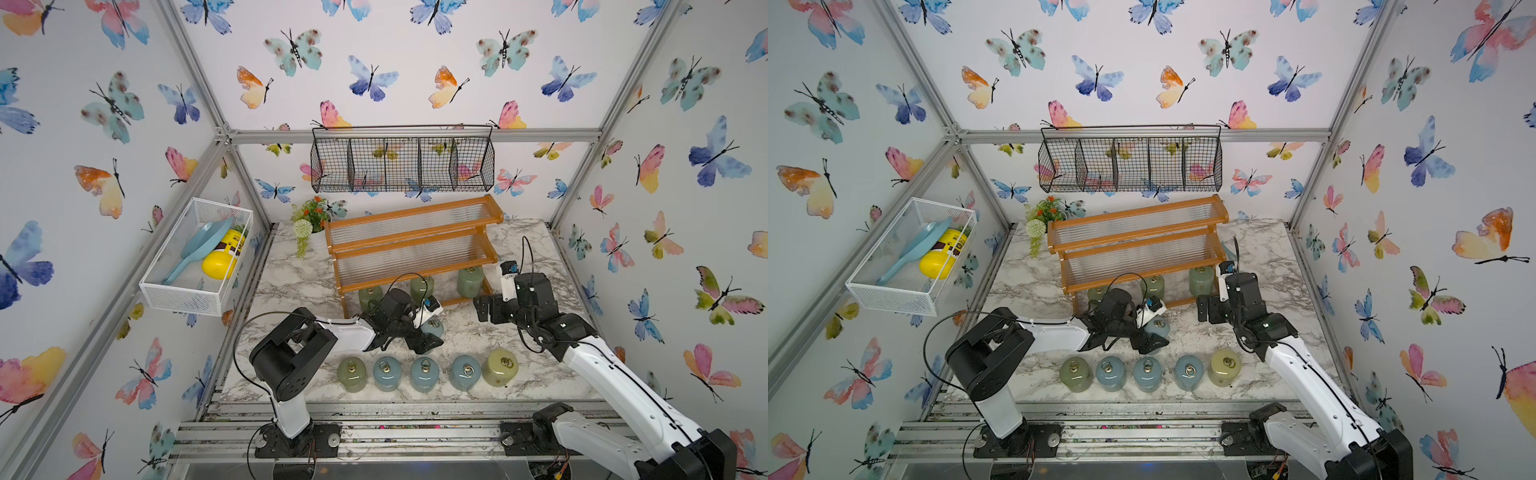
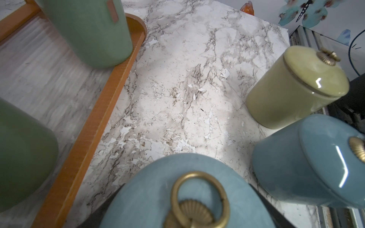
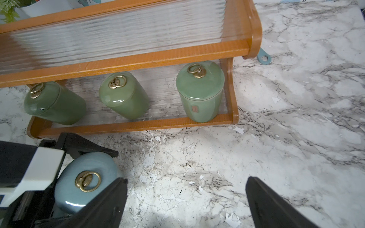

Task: Remove the tea canisters from the shelf
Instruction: Place the tea canister at the center of the board.

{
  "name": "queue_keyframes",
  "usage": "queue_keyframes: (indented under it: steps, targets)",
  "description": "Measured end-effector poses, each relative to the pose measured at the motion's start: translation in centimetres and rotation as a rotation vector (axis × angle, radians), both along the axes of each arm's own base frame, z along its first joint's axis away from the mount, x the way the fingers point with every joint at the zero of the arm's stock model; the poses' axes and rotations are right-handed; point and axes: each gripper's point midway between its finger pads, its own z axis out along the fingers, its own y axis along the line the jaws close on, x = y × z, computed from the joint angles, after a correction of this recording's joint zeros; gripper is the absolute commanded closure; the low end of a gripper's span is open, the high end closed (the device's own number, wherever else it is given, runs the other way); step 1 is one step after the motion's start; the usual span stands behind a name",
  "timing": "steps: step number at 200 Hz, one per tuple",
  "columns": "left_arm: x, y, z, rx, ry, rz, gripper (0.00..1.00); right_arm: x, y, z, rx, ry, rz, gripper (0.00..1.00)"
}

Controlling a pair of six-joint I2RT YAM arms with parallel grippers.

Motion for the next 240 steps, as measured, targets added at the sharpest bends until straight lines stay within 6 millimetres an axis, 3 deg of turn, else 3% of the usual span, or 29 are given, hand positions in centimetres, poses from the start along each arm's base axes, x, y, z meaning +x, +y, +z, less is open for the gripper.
queue_keyframes:
  steps: [80, 240]
  targets:
    - [0.3, -0.16, -0.01, -0.011, -0.026, -0.011, 0.19, 0.0, -0.01, -0.01, 0.004, 0.002, -0.004, 0.01]
    - [0.21, 0.45, -0.37, -0.011, -0.063, -0.004, 0.12, 0.05, 0.02, -0.23, 0.001, 0.009, -0.004, 0.01]
